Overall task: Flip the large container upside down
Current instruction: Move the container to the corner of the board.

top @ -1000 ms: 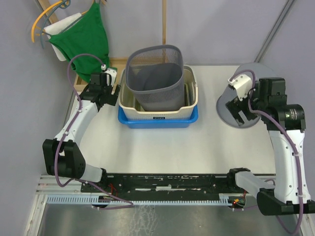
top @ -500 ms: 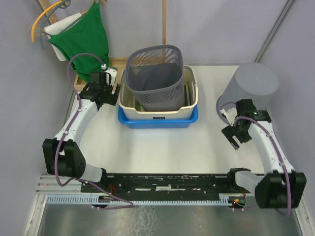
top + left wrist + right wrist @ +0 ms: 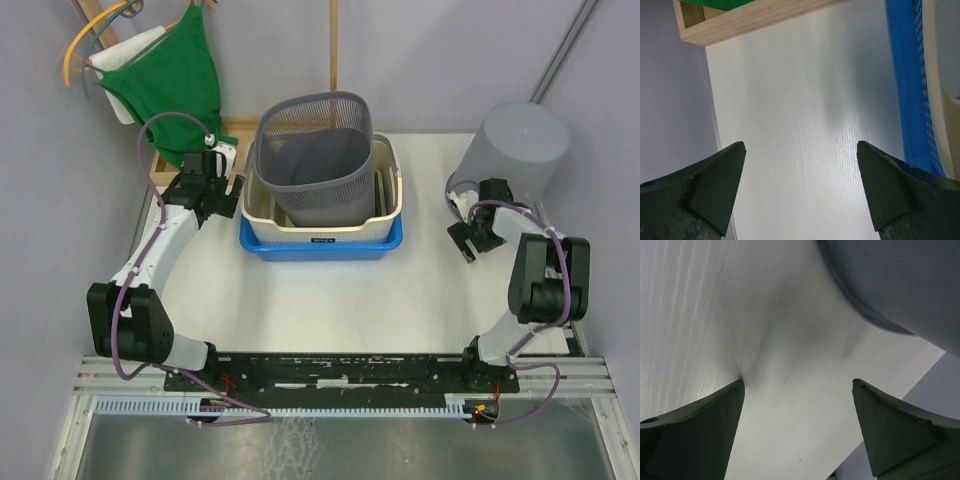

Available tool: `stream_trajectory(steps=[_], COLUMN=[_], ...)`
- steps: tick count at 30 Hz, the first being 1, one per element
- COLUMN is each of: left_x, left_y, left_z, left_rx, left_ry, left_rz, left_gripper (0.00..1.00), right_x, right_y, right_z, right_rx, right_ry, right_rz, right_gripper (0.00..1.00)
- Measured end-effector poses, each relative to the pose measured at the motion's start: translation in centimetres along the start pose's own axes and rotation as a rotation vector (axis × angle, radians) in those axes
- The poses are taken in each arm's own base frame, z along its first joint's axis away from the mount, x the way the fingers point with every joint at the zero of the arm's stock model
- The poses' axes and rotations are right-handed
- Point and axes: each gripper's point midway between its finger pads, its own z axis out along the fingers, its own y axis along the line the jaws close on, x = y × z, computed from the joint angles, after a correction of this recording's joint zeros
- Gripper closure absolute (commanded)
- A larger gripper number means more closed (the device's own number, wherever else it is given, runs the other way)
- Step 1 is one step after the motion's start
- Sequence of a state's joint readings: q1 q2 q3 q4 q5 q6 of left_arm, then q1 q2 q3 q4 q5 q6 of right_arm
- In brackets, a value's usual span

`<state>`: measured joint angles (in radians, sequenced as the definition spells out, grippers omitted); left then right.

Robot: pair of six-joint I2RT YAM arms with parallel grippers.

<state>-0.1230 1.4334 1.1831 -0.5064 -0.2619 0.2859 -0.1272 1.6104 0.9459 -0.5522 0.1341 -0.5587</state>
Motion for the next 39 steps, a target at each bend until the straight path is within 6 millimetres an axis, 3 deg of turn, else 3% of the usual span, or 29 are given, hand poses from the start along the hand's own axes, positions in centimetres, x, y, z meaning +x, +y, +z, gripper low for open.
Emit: stream_trajectory(steps=[9, 13, 22, 28, 30, 32, 36, 39], left_x=[0.1, 0.2, -0.2, -0.7, -0.6, -0.6, -0.5, -0.8], left_y=[0.2, 0.5, 1.0, 1.1, 1.1, 1.1, 1.2, 1.4], left_z=[0.7, 1.1, 1.7, 2.1, 2.1, 2.1, 1.8, 1.4], left_rx=[-0.022, -0.037, -0.067, -0.076, -0.075, -0.074, -0.075, -0.074], left_ry=[0.012, 0.016, 0.026, 0.028, 0.030, 0.033, 0.043, 0.045], left_rz=[0.000, -0.001, -0.001, -0.002, -0.001, 0.000, 0.003, 0.005], left_gripper=[0.01, 0.01, 0.01, 0.01, 0.01, 0.01, 0.01, 0.01], right_x=[-9.5, -12.6, -16.7, -19.1, -19.4, -19.1, -20.7, -22.1], right_y=[-6.4, -8.4, -11.4, -11.5, -10.4, -8.5, -5.9, -4.9], right_z=[4.0, 5.1, 6.4, 4.8, 2.9, -0.4, -11.6, -22.1], right_rx=[0.092, 0.119, 0.172, 0.140, 0.090, 0.033, -0.039, -0.090], right_ry=[-0.138, -0.176, -0.236, -0.309, -0.344, -0.373, -0.553, -0.756], right_rz=[0.025, 0.028, 0.041, 0.088, 0.102, 0.104, 0.097, 0.093], right_gripper=[0.03, 0.02, 0.01, 0.00, 0.00, 0.00, 0.00, 0.00])
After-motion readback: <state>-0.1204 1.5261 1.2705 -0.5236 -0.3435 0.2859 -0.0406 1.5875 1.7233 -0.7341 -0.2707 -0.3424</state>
